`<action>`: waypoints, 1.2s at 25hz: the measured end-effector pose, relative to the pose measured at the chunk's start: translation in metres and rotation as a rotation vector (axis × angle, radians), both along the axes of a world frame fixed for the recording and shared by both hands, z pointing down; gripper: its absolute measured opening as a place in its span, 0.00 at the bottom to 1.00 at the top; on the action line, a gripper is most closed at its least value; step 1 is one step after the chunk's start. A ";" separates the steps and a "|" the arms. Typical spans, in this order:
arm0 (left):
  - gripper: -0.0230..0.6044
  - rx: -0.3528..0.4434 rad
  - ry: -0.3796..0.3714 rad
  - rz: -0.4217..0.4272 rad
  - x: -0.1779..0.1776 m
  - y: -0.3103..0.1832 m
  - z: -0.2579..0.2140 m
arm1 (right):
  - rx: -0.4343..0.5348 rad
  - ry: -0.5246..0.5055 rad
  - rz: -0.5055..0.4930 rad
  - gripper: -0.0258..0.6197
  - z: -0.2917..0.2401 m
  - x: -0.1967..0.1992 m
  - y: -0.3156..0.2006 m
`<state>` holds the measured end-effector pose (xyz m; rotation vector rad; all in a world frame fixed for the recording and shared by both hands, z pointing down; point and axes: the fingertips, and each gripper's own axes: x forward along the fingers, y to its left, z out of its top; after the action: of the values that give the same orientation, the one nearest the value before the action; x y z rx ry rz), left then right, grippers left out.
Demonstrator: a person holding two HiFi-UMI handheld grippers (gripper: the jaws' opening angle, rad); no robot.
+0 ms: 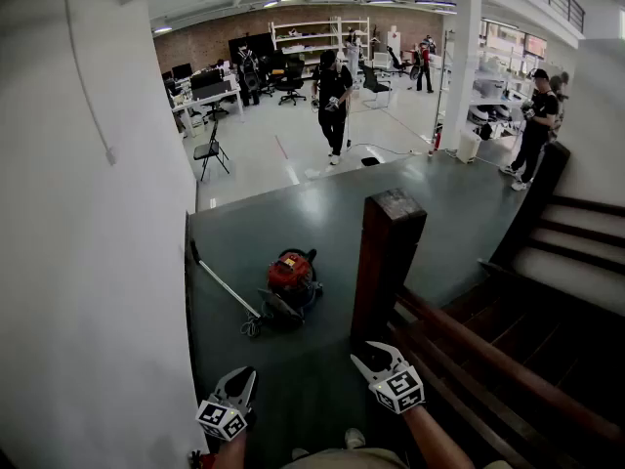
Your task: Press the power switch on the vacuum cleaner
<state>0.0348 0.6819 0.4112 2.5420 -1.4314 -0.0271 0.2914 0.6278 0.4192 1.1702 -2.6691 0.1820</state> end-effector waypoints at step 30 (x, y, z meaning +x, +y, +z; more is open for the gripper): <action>0.08 -0.074 -0.037 -0.030 0.062 -0.050 0.039 | -0.077 -0.097 -0.093 0.27 0.047 0.031 -0.061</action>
<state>0.0971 0.6320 0.4503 2.4736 -1.4564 0.0665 0.3224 0.5665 0.4662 1.0373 -2.7661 0.3308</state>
